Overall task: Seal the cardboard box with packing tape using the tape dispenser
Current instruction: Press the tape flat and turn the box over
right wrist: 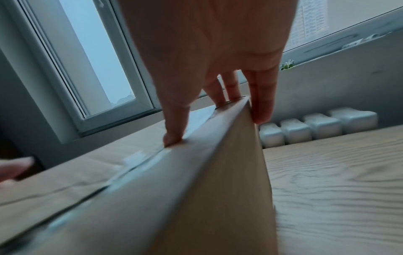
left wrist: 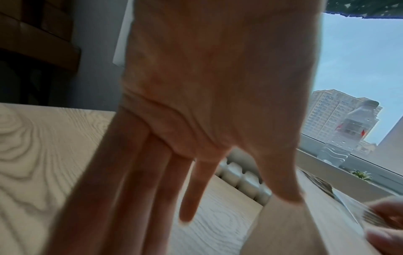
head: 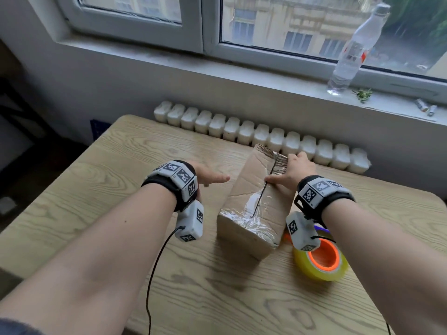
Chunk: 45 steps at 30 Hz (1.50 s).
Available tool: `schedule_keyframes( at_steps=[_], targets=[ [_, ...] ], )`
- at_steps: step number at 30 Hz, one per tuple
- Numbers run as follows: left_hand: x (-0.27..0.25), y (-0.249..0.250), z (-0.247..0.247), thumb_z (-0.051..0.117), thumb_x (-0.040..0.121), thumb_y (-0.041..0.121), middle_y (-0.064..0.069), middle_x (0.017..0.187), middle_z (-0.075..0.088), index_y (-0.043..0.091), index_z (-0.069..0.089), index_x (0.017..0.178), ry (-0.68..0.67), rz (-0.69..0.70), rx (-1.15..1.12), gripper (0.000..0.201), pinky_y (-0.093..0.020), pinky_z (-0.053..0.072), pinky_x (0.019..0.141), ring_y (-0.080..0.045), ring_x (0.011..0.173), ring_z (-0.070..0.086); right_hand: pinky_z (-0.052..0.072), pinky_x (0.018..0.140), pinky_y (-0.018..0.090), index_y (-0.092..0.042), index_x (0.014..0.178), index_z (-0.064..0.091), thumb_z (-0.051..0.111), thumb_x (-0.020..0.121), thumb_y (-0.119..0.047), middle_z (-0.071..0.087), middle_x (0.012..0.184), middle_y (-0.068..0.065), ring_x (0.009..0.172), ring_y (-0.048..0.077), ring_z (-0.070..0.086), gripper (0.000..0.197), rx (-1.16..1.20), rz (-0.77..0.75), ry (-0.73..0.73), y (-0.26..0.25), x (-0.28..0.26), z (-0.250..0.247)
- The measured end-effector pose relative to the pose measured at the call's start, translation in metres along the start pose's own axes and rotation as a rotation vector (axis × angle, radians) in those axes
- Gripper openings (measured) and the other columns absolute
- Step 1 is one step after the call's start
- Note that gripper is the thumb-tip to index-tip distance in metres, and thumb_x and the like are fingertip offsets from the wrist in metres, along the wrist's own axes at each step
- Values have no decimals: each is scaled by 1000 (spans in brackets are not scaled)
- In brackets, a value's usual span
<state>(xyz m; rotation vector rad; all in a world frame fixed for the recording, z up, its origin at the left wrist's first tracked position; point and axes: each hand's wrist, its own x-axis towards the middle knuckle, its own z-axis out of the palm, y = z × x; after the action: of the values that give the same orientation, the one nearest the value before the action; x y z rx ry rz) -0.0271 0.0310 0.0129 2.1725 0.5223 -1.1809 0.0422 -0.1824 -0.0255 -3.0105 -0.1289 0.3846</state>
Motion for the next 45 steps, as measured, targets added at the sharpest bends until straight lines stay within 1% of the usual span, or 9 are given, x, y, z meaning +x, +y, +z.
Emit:
schedule_keyframes(
  at_steps=[6,12,16,24,29,32,36,40,45],
  targets=[
    [-16,-14,17,51,90,55,-18,124,59,-4,33,141,-104,-147,82,79,-35,41,99,-31,129,49,42,69,31,-11,100,64,46,89,-59,67,104,10,98,30,64,53,-140,61,-10,1,-19,1],
    [-16,-30,13,59,94,24,-13,81,59,2,51,91,172,54,-246,23,-25,54,64,-20,71,61,48,84,34,-13,122,56,45,93,-45,64,121,11,109,30,60,44,-113,80,-72,15,-37,-2],
    [-11,-32,8,70,84,9,-15,118,56,-1,48,129,475,220,-409,52,-40,47,101,-26,109,56,55,64,38,-13,134,38,49,90,-24,66,100,13,78,28,65,46,126,80,-148,7,-48,2],
    [-4,-46,27,48,91,55,-17,151,36,5,27,148,469,-47,3,79,-36,34,109,-33,137,39,37,28,16,-15,143,25,44,92,-4,57,68,7,45,16,57,55,368,18,-249,-14,-68,-7],
    [-7,-53,24,45,98,39,-21,134,55,-5,51,130,445,29,-99,55,-38,44,105,-33,124,54,56,69,36,-22,153,4,54,90,-19,59,123,14,89,25,62,81,279,34,-173,-9,-61,-1],
    [1,-58,16,54,93,39,-20,120,64,-3,58,116,514,44,-195,48,-41,52,96,-32,109,64,35,110,38,-18,153,9,62,87,-24,31,153,11,136,28,36,85,180,-35,-151,-9,-56,0],
    [20,-57,8,69,82,18,-17,116,66,1,53,121,566,129,-463,46,-39,61,73,-30,93,70,33,108,30,-9,150,19,70,82,-19,33,151,10,138,24,34,86,234,-71,-186,-19,-62,-12],
    [17,-36,13,64,85,0,-11,122,61,2,52,126,454,272,-563,42,-36,55,87,-27,110,60,48,68,26,-11,103,66,61,89,-31,70,101,9,84,17,64,25,184,-60,-283,-26,-67,-13],
    [16,-9,26,69,85,11,-15,122,62,0,55,125,359,279,-246,43,-44,48,100,-31,114,59,46,57,22,-14,51,55,52,93,-39,61,53,-1,47,8,54,49,272,-26,-331,-23,-68,7]
  ],
)
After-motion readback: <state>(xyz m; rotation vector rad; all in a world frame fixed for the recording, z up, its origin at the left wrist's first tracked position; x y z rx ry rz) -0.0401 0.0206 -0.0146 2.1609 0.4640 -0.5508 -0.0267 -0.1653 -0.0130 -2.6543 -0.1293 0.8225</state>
